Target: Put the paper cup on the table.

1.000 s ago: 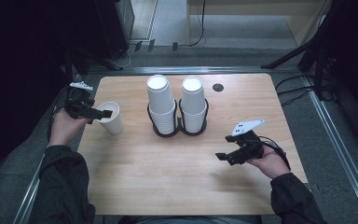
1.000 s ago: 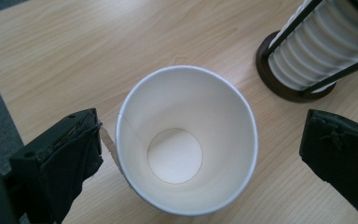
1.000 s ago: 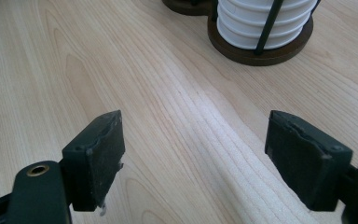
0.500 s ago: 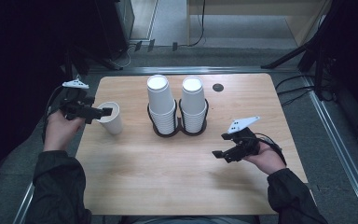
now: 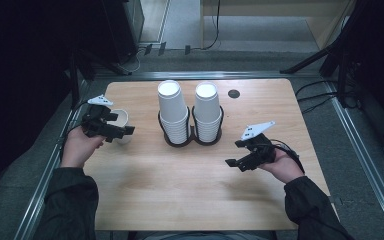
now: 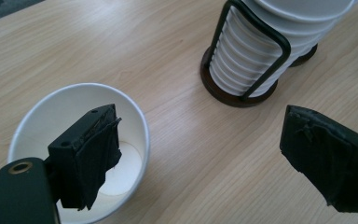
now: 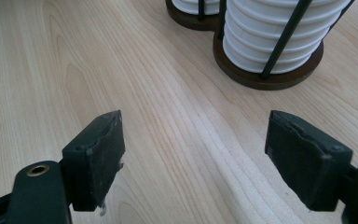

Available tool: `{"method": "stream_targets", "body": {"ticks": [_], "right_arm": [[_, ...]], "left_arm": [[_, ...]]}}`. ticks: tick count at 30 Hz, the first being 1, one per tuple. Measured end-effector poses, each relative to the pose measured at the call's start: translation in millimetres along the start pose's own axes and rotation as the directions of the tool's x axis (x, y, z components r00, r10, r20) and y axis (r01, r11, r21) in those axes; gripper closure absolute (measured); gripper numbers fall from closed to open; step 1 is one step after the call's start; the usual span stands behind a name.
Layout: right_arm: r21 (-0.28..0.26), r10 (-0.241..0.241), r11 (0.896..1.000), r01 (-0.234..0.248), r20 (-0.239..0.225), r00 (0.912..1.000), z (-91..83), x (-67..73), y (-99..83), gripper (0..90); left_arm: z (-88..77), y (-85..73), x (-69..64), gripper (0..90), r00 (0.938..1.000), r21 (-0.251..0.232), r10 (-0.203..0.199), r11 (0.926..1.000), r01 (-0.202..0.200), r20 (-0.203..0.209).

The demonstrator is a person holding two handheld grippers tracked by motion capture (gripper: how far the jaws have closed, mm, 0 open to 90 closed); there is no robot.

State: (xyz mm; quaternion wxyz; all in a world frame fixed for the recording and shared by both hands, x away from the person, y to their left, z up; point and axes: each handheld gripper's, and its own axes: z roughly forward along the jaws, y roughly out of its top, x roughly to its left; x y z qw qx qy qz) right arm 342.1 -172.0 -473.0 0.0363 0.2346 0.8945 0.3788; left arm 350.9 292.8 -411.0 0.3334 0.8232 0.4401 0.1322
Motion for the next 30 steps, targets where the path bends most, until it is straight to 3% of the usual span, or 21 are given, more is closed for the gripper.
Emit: {"method": "stream_targets", "body": {"ticks": [10, 17, 22, 26, 30], "right_arm": [[-0.005, -0.005, 1.000, 0.005, -0.001, 1.0000, 2.2, -2.9, 4.6, 20.2], [-0.006, -0.011, 1.000, 0.011, -0.002, 0.9999, 3.5, -4.0, 6.9, 20.3], [0.003, -0.023, 1.000, 0.023, -0.003, 0.9997, 7.6, -4.7, 9.7, 20.3], [0.003, -0.058, 0.998, 0.058, -0.011, 0.9982, 10.9, -2.6, 11.9, 20.1], [0.012, -0.056, 0.998, 0.056, -0.006, 0.9984, 13.4, -3.1, 13.9, 20.1]], "left_arm": [[18.0, -8.4, -18.0, 11.8, 0.9995, 0.047, 0.030, 0.9984, -0.030, -0.001], [24.5, -13.8, -30.3, 11.7, 0.9995, 0.034, 0.030, 0.9990, -0.030, 0.005], [33.3, -17.5, -43.3, 11.7, 0.9986, 0.047, 0.050, 0.9976, -0.051, 0.014], [40.4, -21.6, -51.8, 11.2, 0.9991, 0.055, 0.038, 0.9978, -0.039, 0.021], [45.5, -25.1, -60.8, 11.0, 0.9984, 0.067, 0.047, 0.9965, -0.049, 0.031]]}}
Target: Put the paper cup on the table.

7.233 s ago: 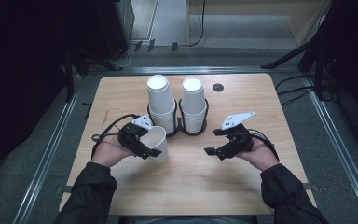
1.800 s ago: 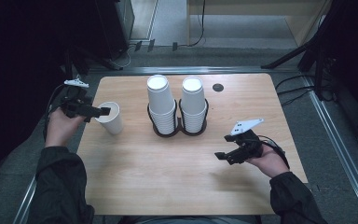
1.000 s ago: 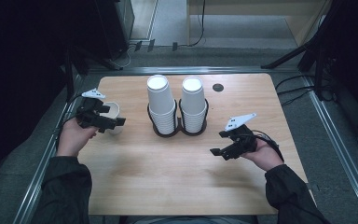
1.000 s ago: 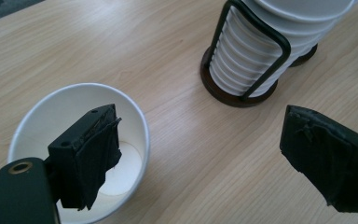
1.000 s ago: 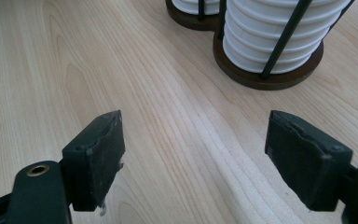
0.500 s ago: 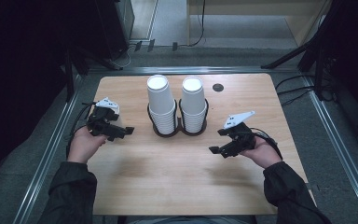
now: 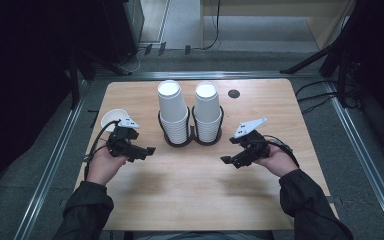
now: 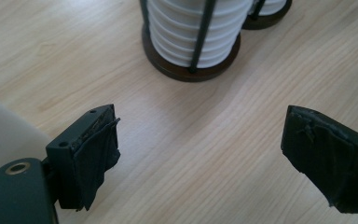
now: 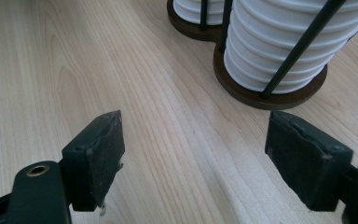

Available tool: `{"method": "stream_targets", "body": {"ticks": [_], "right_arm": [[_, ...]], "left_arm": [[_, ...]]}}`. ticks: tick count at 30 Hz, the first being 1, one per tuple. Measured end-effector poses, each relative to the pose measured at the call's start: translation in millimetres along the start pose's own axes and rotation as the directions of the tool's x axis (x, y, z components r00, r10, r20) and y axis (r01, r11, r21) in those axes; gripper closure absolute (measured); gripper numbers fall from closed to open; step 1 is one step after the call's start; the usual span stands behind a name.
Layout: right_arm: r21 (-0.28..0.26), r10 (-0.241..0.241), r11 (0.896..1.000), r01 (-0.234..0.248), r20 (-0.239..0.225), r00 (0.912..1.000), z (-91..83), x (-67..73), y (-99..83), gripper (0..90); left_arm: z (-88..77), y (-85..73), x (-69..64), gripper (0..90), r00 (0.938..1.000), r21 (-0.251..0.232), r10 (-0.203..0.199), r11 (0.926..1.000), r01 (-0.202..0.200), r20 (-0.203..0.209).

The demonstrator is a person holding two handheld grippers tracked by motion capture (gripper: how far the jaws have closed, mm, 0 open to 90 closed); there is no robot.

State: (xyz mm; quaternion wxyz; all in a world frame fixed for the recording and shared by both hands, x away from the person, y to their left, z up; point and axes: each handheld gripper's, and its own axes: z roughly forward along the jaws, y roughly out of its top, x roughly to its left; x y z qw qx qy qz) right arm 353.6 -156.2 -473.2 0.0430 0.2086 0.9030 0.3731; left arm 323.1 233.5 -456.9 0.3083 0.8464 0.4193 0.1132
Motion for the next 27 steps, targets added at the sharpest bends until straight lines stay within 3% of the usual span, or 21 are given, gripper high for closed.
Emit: {"method": "stream_targets", "body": {"ticks": [5, 9, 10, 17, 21, 27], "right_arm": [[0.014, 0.012, 1.000, -0.012, 0.012, 0.9999, 2.0, -3.0, 0.7, 20.1], [0.011, 0.015, 1.000, -0.015, 0.017, 0.9997, 1.6, -4.7, 0.5, 20.1], [0.011, 0.018, 1.000, -0.018, 0.018, 0.9997, 1.9, -5.5, 0.4, 20.1], [0.019, 0.016, 1.000, -0.016, 0.019, 0.9997, 2.6, -4.9, 0.1, 20.1], [0.025, 0.013, 1.000, -0.013, 0.018, 0.9997, 3.2, -4.2, 0.2, 20.1], [0.043, -0.003, 0.999, 0.002, 0.035, 0.9994, 4.7, -3.4, -0.9, 20.1]], "left_arm": [[7.6, -1.1, -10.6, 11.0, 0.9999, -0.002, 0.013, 0.9999, -0.013, 0.004], [16.2, -0.8, -17.7, 11.0, 0.9995, -0.004, 0.006, 1.0000, -0.006, 0.031], [20.8, 0.3, -22.2, 11.0, 0.9995, 0.010, 0.024, 0.9997, -0.025, 0.022], [32.6, 1.9, -33.4, 11.0, 0.9981, 0.029, 0.053, 0.9981, -0.054, 0.032], [36.5, 3.0, -36.6, 11.1, 0.9956, 0.022, 0.040, 0.9989, -0.042, 0.085], [41.5, 5.9, -45.7, 11.1, 0.9939, 0.026, 0.068, 0.9972, -0.070, 0.087]]}}
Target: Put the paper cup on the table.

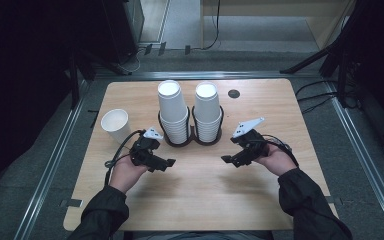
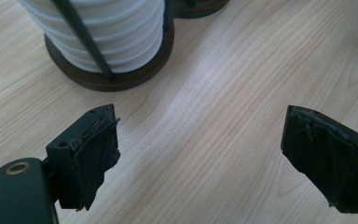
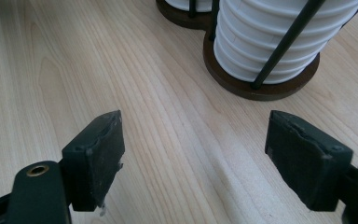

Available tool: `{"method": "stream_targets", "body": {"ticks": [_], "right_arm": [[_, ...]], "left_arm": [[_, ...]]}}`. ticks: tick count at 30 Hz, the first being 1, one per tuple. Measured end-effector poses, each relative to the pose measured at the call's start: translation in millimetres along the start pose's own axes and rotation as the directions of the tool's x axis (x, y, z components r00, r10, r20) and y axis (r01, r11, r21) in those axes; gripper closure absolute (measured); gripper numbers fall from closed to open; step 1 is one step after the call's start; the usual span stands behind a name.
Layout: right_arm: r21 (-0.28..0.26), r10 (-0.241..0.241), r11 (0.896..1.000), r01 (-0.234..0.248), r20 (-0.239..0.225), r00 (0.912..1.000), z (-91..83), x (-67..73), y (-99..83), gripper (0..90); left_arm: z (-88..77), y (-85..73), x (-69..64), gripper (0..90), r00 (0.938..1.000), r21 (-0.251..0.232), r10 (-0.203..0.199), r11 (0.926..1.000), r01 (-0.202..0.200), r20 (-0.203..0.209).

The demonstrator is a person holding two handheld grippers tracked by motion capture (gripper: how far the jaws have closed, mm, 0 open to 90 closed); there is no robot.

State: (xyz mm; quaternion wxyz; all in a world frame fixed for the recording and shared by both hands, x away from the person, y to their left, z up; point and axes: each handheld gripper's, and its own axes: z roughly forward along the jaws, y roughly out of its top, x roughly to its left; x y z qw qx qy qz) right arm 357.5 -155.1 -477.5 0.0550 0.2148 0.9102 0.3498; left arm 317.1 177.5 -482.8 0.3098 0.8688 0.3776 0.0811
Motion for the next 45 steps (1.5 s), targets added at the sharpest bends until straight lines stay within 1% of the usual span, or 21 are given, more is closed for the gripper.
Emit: {"method": "stream_targets", "body": {"ticks": [5, 8, 12, 13, 14, 16, 17, 18, 19, 20, 22, 23, 24, 26, 31, 32, 33, 35, 36, 38, 45], "right_arm": [[0.007, -0.001, 1.000, 0.001, 0.006, 1.0000, -0.4, 1.5, -1.0, 20.1], [0.002, -0.001, 1.000, 0.001, -0.003, 1.0000, -0.3, 3.1, -2.3, 20.1], [0.009, -0.001, 1.000, 0.001, -0.007, 1.0000, 1.4, 7.5, -3.2, 20.1], [0.011, -0.006, 1.000, 0.006, -0.011, 0.9999, 2.2, 9.5, -3.3, 20.1], [0.011, -0.006, 1.000, 0.006, -0.011, 0.9999, 2.2, 9.5, -3.3, 20.1], [0.009, -0.008, 1.000, 0.008, -0.012, 0.9999, 2.3, 11.3, -3.3, 20.1], [0.003, -0.006, 1.000, 0.006, -0.020, 0.9998, 2.2, 12.7, -3.1, 20.1], [0.002, -0.007, 1.000, 0.007, -0.022, 0.9997, 2.1, 13.1, -3.1, 20.1], [0.002, -0.007, 1.000, 0.007, -0.022, 0.9997, 2.1, 13.1, -3.1, 20.1], [0.001, -0.008, 1.000, 0.008, -0.022, 0.9997, 1.9, 13.6, -3.1, 20.1], [0.000, -0.007, 1.000, 0.007, -0.022, 0.9997, 1.7, 14.4, -3.1, 20.1], [-0.003, -0.010, 1.000, 0.010, -0.023, 0.9997, 1.4, 15.3, -3.0, 20.1], [-0.003, -0.010, 1.000, 0.010, -0.023, 0.9997, 1.4, 15.3, -3.0, 20.1], [-0.006, -0.008, 1.000, 0.008, -0.026, 0.9996, 1.1, 16.5, -2.8, 20.1], [-0.015, -0.015, 1.000, 0.014, -0.036, 0.9993, 1.6, 18.9, -0.8, 20.1], [-0.012, -0.029, 1.000, 0.029, -0.023, 0.9993, 2.2, 20.0, -0.6, 20.1], [-0.012, -0.029, 1.000, 0.029, -0.023, 0.9993, 2.2, 20.0, -0.6, 20.1], [-0.003, -0.046, 0.999, 0.046, -0.011, 0.9989, 2.6, 20.4, -0.9, 20.1], [-0.003, -0.041, 0.999, 0.041, -0.015, 0.9990, 2.3, 20.4, -0.8, 20.1], [-0.007, -0.037, 0.999, 0.037, -0.016, 0.9992, 1.9, 20.1, -0.7, 20.1], [-0.007, -0.031, 1.000, 0.031, -0.018, 0.9994, 1.7, 19.5, -1.0, 20.2]], "left_arm": [[7.0, 5.3, -8.9, 11.1, 0.9995, 0.007, 0.029, 0.9995, -0.029, 0.013], [11.4, 10.2, -15.6, 11.1, 0.9983, 0.008, 0.052, 0.9986, -0.052, 0.025], [16.4, 14.9, -22.8, 11.1, 0.9963, 0.013, 0.076, 0.9970, -0.077, 0.041], [18.6, 17.4, -26.2, 11.1, 0.9943, 0.017, 0.093, 0.9954, -0.094, 0.051], [18.6, 17.4, -26.2, 11.1, 0.9943, 0.017, 0.093, 0.9954, -0.094, 0.051], [20.8, 20.0, -30.5, 11.1, 0.9934, 0.012, 0.099, 0.9949, -0.100, 0.058], [21.7, 21.4, -32.3, 11.1, 0.9931, 0.009, 0.104, 0.9945, -0.104, 0.055], [22.5, 22.3, -33.8, 11.2, 0.9935, 0.001, 0.107, 0.9943, -0.107, 0.040], [23.6, 24.4, -35.4, 11.2, 0.9929, -0.005, 0.118, 0.9930, -0.118, 0.014], [24.0, 26.1, -36.2, 11.4, 0.9925, -0.010, 0.122, 0.9924, -0.122, 0.007], [25.0, 28.6, -37.7, 11.6, 0.9929, -0.029, 0.117, 0.9928, -0.116, 0.022], [25.6, 29.8, -38.6, 11.7, 0.9919, -0.030, 0.122, 0.9922, -0.121, 0.035], [26.2, 30.2, -39.7, 11.7, 0.9917, -0.030, 0.122, 0.9922, -0.121, 0.040], [26.8, 30.8, -41.9, 11.7, 0.9900, -0.022, 0.134, 0.9909, -0.133, 0.045], [25.4, 32.2, -46.3, 11.9, 0.9859, -0.030, 0.147, 0.9890, -0.145, 0.080], [25.3, 32.3, -46.8, 12.0, 0.9852, -0.028, 0.147, 0.9890, -0.145, 0.088], [25.4, 32.3, -47.0, 12.0, 0.9848, -0.028, 0.141, 0.9899, -0.139, 0.101], [24.4, 32.8, -46.2, 12.3, 0.9790, -0.032, 0.115, 0.9933, -0.111, 0.169], [23.8, 32.9, -46.4, 12.4, 0.9778, -0.037, 0.114, 0.9933, -0.109, 0.176], [22.5, 33.2, -47.6, 12.6, 0.9801, -0.038, 0.125, 0.9920, -0.120, 0.154], [23.5, 32.1, -48.1, 12.7, 0.9810, -0.013, 0.138, 0.9905, -0.137, 0.136]]}}
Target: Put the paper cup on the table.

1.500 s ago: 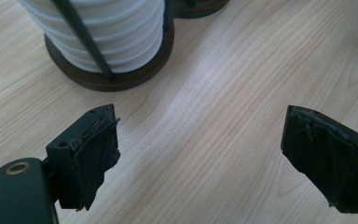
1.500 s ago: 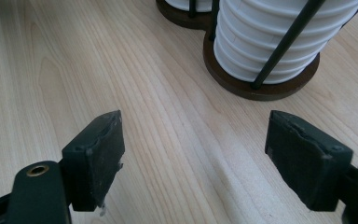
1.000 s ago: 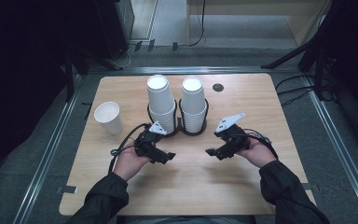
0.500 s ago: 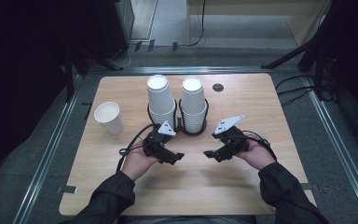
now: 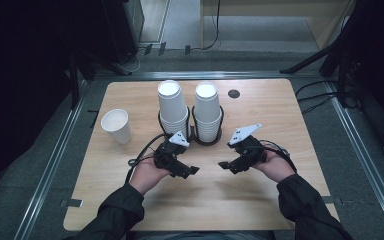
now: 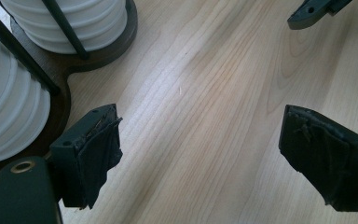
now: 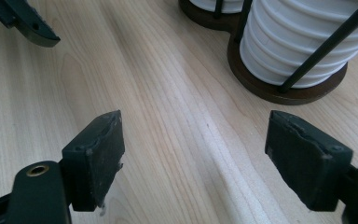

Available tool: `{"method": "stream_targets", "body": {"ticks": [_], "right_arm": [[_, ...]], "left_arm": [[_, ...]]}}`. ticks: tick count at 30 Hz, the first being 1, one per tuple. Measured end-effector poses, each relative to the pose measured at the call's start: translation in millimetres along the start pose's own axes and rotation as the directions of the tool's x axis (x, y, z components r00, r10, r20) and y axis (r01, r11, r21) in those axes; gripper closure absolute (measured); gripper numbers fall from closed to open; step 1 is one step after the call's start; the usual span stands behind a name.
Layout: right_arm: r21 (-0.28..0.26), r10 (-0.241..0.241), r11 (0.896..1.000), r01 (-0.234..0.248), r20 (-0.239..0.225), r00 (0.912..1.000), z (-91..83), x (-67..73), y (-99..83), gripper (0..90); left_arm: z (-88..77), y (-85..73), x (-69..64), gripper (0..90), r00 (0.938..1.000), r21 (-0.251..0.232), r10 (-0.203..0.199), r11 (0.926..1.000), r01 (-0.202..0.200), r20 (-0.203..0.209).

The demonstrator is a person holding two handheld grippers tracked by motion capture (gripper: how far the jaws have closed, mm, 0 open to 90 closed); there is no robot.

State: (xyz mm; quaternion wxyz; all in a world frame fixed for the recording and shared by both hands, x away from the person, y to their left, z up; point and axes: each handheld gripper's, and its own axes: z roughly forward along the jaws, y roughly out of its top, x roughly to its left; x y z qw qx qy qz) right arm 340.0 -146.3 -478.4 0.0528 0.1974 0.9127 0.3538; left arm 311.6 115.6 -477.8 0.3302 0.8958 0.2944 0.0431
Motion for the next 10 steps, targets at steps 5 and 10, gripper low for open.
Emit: {"method": "stream_targets", "body": {"ticks": [5, 10], "right_arm": [[0.004, 0.001, 1.000, -0.001, -0.003, 1.0000, 0.1, 0.4, -0.1, 20.1], [-0.029, -0.008, 1.000, 0.008, 0.003, 1.0000, -3.1, 0.4, 1.6, 20.2]], "left_arm": [[-2.2, 1.4, -2.0, 12.7, 0.9995, -0.020, -0.010, 0.9997, 0.011, 0.029], [-2.2, 3.3, -7.3, 12.6, 0.9997, -0.022, 0.025, 0.9995, -0.024, 0.010]]}}
